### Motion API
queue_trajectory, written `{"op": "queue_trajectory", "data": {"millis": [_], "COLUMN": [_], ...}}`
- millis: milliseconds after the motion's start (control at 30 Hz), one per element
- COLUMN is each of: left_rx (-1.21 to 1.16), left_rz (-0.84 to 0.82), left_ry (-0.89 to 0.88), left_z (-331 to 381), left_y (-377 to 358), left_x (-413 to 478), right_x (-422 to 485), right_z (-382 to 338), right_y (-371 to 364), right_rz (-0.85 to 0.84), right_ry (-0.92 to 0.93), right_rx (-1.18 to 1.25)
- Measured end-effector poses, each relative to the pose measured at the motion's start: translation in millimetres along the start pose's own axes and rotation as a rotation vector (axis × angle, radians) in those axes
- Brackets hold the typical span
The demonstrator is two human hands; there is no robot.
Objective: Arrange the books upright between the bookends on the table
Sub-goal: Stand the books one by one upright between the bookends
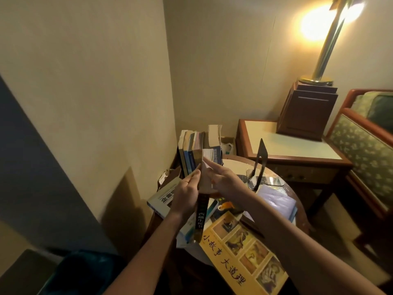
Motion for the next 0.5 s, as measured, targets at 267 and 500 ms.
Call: {"op": "queue_trajectory", "data": {"millis": [267, 500], "left_rx": [0.076, 0.425], "left_rz": [-0.225, -0.306], "left_ry": [-0.099, -0.025], "left_z": [-16.6, -52.5], "left_y": [-52.4, -65.0], "left_x": [-12.2, -1.4], "right_x": [-28.0, -46.5], "right_z": [-6.1, -11.6], "right_y": [30.9, 81.4], "right_rz": [0.112, 0.251], "right_ry": [-0.024, -0.04], "right_rx": [-0.324, -0.447]}}
Point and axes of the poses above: each hand's wrist, its own x-axis towards the middle knuckle, its own y-axis out of the back of the hand, z = x × y, the point moved 5 cm from there along x, towards the middle knuckle, and after that the axes turned 11 degrees about x, right-handed, at the moved point
